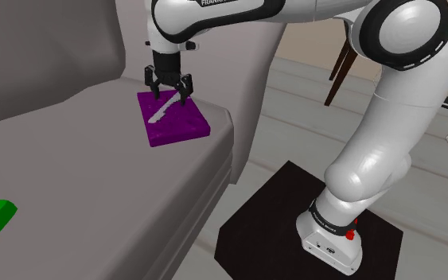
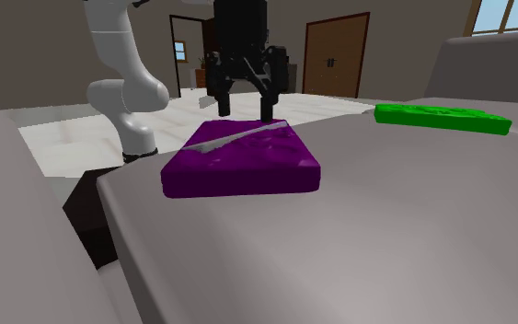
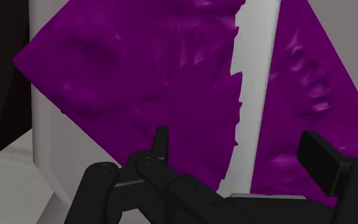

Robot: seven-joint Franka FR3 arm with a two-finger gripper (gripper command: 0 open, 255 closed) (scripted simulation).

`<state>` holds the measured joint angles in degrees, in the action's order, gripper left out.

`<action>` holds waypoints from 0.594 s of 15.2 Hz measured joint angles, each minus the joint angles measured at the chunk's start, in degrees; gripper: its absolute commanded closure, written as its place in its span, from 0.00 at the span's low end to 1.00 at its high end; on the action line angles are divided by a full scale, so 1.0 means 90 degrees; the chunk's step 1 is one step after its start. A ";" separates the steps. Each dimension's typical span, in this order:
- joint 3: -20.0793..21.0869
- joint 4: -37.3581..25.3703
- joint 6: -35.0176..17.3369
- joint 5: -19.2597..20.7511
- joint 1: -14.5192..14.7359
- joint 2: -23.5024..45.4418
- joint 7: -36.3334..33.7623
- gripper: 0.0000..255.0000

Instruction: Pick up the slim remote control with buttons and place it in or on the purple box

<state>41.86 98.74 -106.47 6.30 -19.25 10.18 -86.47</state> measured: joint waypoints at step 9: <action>0.0026 -0.0783 0.0798 -0.0032 0.0033 -0.0024 0.0030 0.00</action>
<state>42.09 91.69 -99.29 6.01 -18.95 9.97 -86.20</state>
